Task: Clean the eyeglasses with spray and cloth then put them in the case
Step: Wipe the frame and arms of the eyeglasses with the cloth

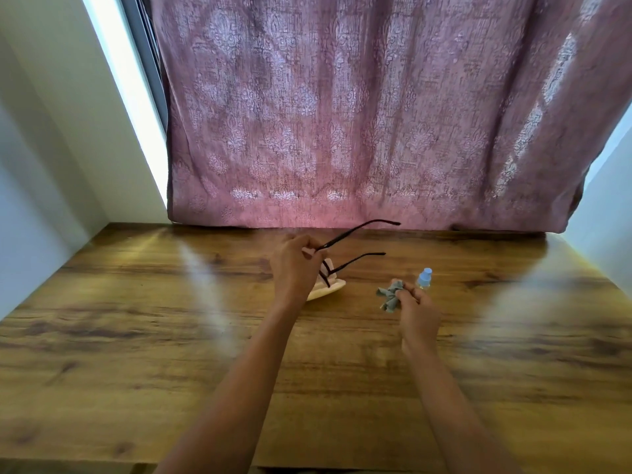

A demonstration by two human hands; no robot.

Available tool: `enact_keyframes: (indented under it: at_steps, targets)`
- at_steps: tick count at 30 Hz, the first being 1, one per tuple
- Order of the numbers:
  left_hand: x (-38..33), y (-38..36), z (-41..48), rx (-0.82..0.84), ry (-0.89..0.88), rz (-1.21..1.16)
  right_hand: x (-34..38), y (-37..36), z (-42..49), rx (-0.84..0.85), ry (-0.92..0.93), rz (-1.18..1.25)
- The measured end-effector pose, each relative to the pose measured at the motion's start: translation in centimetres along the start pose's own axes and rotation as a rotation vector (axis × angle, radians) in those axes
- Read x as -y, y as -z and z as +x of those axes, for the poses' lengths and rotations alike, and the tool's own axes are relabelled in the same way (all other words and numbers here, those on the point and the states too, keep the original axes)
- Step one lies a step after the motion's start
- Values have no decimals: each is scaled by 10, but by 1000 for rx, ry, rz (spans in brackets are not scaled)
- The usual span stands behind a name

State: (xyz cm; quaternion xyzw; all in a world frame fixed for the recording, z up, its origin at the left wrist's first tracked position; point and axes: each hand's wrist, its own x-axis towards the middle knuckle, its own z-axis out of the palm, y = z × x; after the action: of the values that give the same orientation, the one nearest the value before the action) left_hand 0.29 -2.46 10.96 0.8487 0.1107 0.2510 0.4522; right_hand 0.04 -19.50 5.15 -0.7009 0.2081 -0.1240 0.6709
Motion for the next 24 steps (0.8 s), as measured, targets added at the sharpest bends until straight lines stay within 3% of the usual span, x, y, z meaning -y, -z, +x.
enact_keyframes:
  at_steps: [2, 5, 7, 9, 15, 19, 24]
  targets:
    - [-1, -1, 1, 15, -92, 44, 10, 0, -2, -80, 150, -34]
    - [-4, -4, 1, 70, -233, 86, 35, -4, -5, -161, 538, -117]
    - [-4, -6, 1, 88, -304, 125, 52, -10, -8, -140, 821, -179]
    - [-2, -8, 1, 107, -341, 134, 62, -18, -12, -64, 993, -312]
    - [-1, -7, 1, 76, -439, 98, 56, -37, -15, 209, 1042, -592]
    - [5, -8, -4, 82, -421, 84, 56, -28, -2, 205, 990, -628]
    - [10, -8, -4, 95, -408, 83, 50, -6, 21, 85, 856, -637]
